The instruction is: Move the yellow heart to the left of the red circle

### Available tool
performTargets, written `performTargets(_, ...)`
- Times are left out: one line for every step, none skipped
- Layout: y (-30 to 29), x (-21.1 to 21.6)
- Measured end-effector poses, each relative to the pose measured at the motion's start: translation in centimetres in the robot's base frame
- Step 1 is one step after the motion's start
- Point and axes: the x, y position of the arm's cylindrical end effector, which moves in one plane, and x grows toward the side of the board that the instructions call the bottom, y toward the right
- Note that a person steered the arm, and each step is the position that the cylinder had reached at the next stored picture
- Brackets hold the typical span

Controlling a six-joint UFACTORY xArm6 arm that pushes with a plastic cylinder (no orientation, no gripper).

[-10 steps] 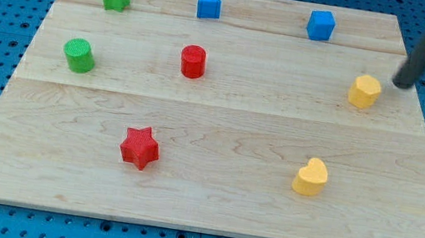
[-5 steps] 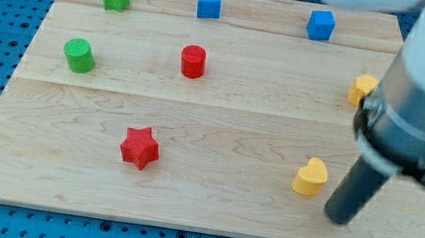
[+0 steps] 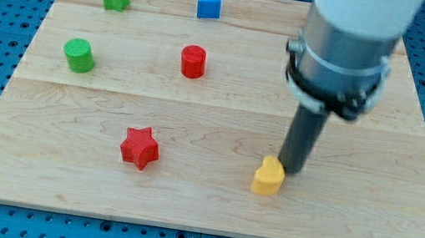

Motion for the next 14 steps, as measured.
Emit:
performTargets(2.6, 2.5)
performTargets(-1.8, 3.7)
performTargets(-1.6, -1.9)
performTargets(-4.5, -1.8)
performTargets(0.3, 2.0)
performTargets(-5.1, 1.6)
performTargets(-2.6, -5.0)
performTargets(-0.6, -0.5)
performTargets(-3.2, 5.8)
performTargets(-4.2, -0.9)
performTargets(-8.8, -3.8)
performTargets(-4.1, 1.8)
performTargets(-2.1, 4.7)
performTargets(-7.9, 2.6)
